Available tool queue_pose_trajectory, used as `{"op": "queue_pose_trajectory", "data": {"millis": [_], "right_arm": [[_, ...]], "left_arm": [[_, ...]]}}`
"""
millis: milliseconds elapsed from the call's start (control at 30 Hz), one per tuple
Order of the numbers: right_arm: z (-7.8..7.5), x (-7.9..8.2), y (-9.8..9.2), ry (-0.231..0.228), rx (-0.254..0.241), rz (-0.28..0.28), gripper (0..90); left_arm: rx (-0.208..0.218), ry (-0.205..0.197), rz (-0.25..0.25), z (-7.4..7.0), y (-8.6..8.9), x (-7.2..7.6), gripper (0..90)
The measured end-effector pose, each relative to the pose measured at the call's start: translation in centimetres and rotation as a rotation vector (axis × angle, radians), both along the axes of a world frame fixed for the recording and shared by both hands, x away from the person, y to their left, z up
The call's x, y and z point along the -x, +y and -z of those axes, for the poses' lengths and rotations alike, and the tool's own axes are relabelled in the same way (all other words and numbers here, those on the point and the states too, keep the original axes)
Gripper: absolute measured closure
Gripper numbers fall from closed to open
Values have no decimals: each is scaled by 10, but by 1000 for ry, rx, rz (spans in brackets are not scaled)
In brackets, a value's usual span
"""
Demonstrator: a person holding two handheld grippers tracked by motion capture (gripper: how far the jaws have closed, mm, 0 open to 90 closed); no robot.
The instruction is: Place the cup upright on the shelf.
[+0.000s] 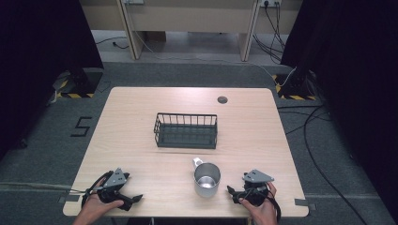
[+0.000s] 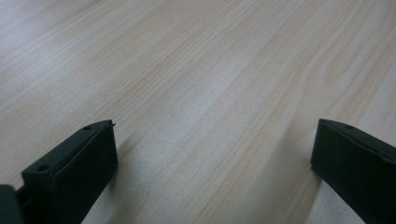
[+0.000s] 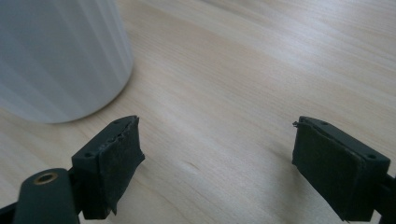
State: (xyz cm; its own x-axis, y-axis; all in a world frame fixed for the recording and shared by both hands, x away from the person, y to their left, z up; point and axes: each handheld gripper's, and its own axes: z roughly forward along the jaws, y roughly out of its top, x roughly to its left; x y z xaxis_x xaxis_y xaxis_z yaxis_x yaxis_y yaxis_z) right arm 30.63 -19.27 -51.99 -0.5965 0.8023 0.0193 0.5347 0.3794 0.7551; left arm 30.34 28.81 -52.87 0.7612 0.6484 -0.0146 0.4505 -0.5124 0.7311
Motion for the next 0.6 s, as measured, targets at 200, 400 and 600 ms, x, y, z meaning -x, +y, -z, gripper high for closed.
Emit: {"op": "queue_pose_trajectory", "data": {"millis": [200, 400, 600], "right_arm": [[-5, 5, 4, -31, -27, -16, 154], [-12, 11, 6, -53, -38, -32, 153], [-18, 19, 9, -84, -60, -47, 153]], "left_arm": [[0, 0, 0, 0, 0, 0, 0], [0, 0, 0, 0, 0, 0, 0], [0, 0, 0, 0, 0, 0, 0]]}}
